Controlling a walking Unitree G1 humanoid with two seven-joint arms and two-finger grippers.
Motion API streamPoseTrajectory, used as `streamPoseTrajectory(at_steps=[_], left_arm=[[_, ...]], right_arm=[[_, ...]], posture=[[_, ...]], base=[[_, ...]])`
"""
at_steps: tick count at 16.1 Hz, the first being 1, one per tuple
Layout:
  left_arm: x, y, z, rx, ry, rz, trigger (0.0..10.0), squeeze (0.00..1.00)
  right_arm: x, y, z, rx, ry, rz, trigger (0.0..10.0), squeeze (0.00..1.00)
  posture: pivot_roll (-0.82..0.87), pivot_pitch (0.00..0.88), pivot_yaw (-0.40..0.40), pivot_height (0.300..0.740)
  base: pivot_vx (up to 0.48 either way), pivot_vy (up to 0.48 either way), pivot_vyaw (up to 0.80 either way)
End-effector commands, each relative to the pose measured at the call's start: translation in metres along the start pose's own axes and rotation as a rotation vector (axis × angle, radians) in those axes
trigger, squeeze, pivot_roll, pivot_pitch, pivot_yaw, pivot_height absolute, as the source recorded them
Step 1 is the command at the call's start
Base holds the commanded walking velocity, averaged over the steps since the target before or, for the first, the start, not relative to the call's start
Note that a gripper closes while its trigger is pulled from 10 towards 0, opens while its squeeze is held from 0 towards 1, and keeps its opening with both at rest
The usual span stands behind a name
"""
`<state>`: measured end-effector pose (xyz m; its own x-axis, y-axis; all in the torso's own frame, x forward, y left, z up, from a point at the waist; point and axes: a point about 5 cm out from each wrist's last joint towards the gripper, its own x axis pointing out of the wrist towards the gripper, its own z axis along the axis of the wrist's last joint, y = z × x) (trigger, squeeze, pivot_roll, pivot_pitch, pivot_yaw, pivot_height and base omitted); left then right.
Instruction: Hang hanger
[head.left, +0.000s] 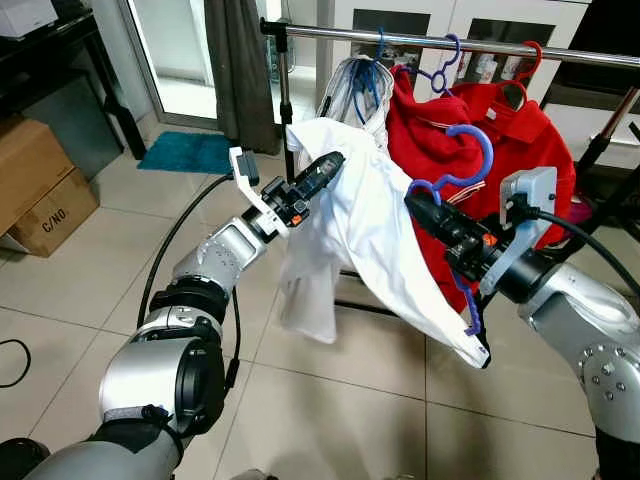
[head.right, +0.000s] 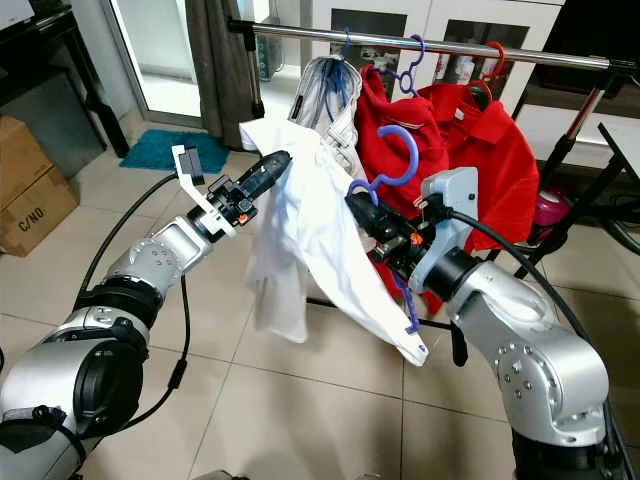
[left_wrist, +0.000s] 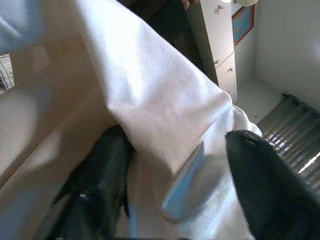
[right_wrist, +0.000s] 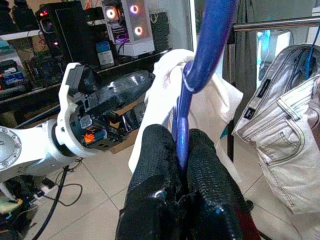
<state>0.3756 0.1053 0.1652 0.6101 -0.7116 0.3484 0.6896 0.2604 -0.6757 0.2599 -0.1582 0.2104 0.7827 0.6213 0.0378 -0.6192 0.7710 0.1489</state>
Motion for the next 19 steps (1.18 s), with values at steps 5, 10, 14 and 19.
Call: streamPoseTrajectory(at_steps=[5,10,14,19], left_arm=[[0.006,-0.002,0.006,-0.013,-0.026,-0.004,0.0,0.0],[0.006,-0.002,0.007,-0.016,-0.045,-0.009,0.0,0.0],[0.005,0.0,0.008,-0.022,-0.071,0.009,0.0,0.0],[-0.006,0.024,0.001,0.028,-0.028,0.415,0.0,0.0]], right_arm=[[-0.001,0.005,0.007,-0.017,-0.032,0.014,10.0,0.0],[-0.003,0.004,0.004,-0.012,-0.025,0.004,10.0,0.0],[-0.004,0.002,0.004,-0.011,-0.022,-0.004,10.0,0.0],[-0.007,-0.007,-0.027,-0.131,0.179,-0.127,10.0,0.0]], posture=[[-0.29,0.0,0.076,0.74],[-0.3,0.004,0.078,0.74],[-0.3,0.004,0.076,0.74],[-0.3,0.007,0.066,0.74]], base=[[0.0,0.0,0.0],[0.0,0.0,0.0],[0.0,0.0,0.0],[0.0,0.0,0.0]])
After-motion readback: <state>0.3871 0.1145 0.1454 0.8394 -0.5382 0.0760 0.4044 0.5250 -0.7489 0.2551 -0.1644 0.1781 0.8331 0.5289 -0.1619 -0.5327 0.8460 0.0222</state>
